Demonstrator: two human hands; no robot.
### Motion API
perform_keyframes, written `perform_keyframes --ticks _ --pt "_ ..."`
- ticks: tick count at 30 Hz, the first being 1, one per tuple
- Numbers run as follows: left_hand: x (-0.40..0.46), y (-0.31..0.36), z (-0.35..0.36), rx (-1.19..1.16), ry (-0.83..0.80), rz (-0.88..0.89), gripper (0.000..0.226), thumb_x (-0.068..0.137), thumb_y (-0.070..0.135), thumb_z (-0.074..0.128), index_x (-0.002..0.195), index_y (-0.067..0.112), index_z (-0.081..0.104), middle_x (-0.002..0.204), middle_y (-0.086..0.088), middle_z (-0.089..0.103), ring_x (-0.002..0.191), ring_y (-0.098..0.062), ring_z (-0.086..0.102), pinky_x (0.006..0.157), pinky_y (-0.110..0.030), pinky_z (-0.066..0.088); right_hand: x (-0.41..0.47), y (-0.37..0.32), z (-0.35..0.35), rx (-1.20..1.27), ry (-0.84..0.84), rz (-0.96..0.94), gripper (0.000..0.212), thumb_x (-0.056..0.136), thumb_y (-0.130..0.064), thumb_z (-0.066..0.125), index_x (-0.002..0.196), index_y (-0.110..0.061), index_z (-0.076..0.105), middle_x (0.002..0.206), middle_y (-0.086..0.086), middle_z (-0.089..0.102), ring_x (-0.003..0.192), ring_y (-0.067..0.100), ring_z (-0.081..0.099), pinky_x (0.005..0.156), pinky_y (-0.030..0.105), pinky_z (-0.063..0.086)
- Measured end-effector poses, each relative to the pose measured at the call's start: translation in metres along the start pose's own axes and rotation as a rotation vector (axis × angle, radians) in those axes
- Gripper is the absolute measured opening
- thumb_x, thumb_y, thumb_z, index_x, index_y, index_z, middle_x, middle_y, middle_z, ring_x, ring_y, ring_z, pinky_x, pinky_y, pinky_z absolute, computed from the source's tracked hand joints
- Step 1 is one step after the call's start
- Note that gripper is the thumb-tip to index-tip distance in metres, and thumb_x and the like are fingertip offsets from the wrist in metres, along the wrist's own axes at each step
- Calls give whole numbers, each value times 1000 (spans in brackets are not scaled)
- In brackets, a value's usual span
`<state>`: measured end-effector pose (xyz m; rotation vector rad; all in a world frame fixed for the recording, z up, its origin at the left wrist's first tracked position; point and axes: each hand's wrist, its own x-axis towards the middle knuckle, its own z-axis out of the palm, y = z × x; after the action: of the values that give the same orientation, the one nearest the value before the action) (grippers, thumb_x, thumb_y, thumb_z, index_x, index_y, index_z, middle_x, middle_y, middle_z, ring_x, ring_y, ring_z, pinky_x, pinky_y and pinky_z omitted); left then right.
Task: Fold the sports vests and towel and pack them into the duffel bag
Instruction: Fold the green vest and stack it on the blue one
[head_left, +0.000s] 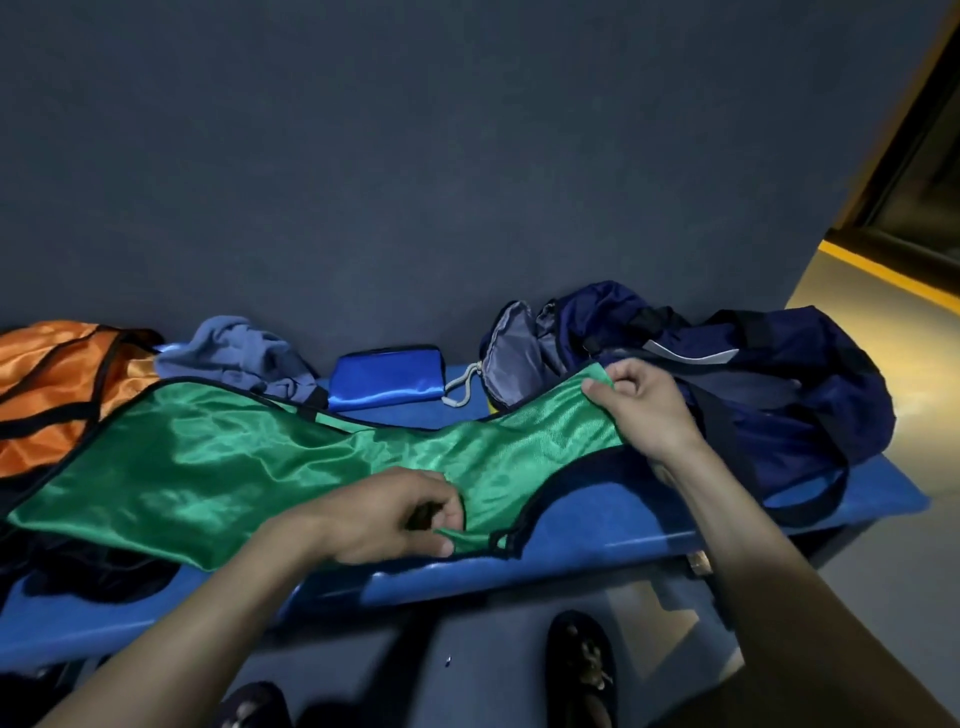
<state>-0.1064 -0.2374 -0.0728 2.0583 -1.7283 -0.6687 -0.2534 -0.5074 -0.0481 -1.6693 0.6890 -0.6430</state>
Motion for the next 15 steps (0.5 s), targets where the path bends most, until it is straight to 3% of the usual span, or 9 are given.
perform_keyframes --ticks 3,7,11,15 --pt "1 6 -2 -181 17 -70 27 83 41 83 104 30 71 97 11 67 91 -11 64 86 -30 54 -6 -10 14 69 -99 15 20 84 -7 81 89 -13 62 67 0 55 62 11 53 59 21 46" --pt "21 32 -9 -678 360 -59 32 88 41 77 108 18 67 97 0 69 89 -16 68 82 -35 56 -28 -23 44 127 -310 -122 28 77 3 83 98 -9 68 88 10 64 76 15 58 69 20 52" --pt "36 52 -12 -1072 406 -182 50 89 45 68 123 8 62 113 -5 73 95 -16 71 83 -43 61 -43 -28 66 153 -521 -224 40 77 6 82 110 -11 68 96 5 65 75 16 58 75 26 54" --pt "37 41 -15 -1086 522 -206 16 100 20 63 113 13 69 102 -5 75 89 -14 66 72 -29 56 -43 -35 66 248 -534 -171 42 82 -4 77 122 -10 65 104 2 69 84 11 66 80 22 53"
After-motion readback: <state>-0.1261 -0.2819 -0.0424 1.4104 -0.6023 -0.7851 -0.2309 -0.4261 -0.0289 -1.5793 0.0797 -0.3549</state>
